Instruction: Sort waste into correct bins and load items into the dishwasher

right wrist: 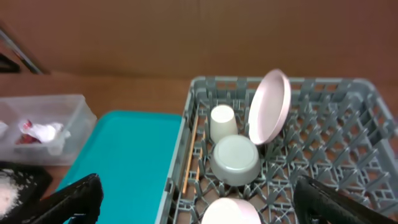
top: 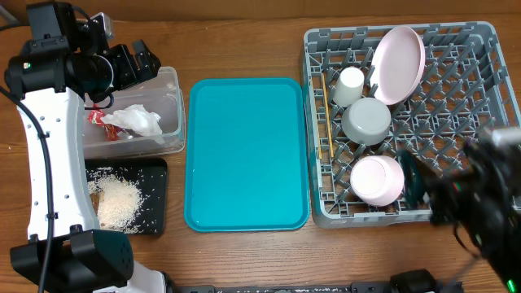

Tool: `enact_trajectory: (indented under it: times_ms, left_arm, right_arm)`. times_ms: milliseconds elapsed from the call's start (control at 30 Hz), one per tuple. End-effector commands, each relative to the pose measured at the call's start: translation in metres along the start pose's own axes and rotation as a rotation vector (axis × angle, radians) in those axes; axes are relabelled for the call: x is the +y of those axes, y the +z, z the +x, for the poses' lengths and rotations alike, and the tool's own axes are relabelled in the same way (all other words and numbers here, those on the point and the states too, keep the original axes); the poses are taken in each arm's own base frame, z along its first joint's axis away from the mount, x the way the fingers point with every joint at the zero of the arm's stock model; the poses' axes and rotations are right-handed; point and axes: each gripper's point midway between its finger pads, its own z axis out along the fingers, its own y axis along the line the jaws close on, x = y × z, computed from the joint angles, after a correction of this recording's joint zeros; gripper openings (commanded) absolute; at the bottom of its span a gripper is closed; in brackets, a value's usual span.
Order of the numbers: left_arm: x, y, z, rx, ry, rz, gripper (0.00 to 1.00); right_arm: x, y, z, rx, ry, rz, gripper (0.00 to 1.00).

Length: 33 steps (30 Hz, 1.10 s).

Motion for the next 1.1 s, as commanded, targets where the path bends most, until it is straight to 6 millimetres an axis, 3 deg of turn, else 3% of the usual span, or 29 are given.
enact_trajectory:
  times_ms: [0,233,433,633,867,1067]
  left_arm:
    - [-0.001,-0.003,-0.006,-0.019,-0.013,-0.005,1.0]
    - [-0.001,-0.003,-0.005,-0.019,-0.013,-0.005,1.0]
    - [-0.001,-0.003,-0.005,-0.019,-0.013,-0.006,1.0]
    - [-0.001,-0.003,-0.005,-0.019,-0.013,-0.006,1.0]
    - [-0.001,-0.003,-0.006,-0.019,-0.013,-0.005,1.0]
    - [-0.001,-0.003,-0.006,-0.019,-0.013,-0.005,1.0]
  right_arm:
    - [0.003,-0.036,-0.008,-0.111,-0.004,-0.015,1.0]
    - [0.005,-0.084,0.011,-0.205,-0.013,-0.045,1.0]
    - [0.004,-0.095,0.022,-0.328,-0.016,-0.058,1.0]
    - [0.001,-0.058,0.042,-0.43,-0.017,-0.064,1.0]
    - [0.002,0.009,0.052,-0.589,-0.037,-0.106,1.0]
    - [0.003,0.05,0.068,-0.724,-0.07,-0.151,1.0]
